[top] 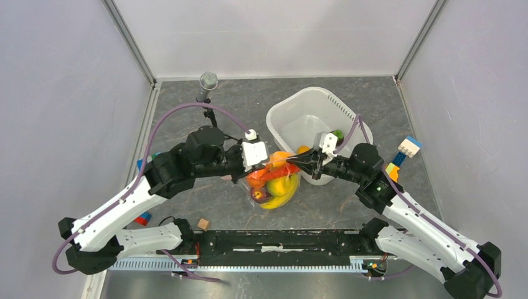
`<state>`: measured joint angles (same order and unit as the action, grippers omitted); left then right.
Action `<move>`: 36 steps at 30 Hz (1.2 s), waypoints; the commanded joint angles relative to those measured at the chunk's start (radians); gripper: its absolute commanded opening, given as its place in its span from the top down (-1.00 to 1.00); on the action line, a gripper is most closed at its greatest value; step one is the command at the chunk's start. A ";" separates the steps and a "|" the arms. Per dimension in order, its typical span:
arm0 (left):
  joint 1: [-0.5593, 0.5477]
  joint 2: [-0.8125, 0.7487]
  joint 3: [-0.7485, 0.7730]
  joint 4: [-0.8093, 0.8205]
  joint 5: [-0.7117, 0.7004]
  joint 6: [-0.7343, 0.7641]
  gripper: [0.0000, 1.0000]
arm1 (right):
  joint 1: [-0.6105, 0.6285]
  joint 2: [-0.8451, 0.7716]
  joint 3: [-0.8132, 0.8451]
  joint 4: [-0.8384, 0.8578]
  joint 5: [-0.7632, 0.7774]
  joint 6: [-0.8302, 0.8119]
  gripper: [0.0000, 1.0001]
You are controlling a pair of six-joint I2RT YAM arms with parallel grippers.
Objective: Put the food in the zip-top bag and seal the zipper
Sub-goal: Zip the zipper food storage bag at the center of the board.
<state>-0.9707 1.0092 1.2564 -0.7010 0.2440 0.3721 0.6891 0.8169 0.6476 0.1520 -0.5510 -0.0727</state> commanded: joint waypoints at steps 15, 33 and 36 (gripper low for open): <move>0.001 -0.200 -0.111 -0.062 -0.133 -0.088 0.86 | -0.011 -0.044 -0.084 0.144 0.240 0.128 1.00; 0.001 -0.288 -0.186 -0.136 -0.240 -0.107 0.83 | -0.011 -0.037 -0.077 0.119 0.260 0.129 1.00; 0.001 -0.299 -0.189 -0.144 -0.268 -0.110 0.83 | -0.011 -0.033 -0.075 0.118 0.255 0.129 1.00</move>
<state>-0.9707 0.7319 1.0702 -0.7891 0.0242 0.2852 0.6891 0.7891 0.5583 0.2272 -0.3565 0.0563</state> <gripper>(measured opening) 0.193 0.011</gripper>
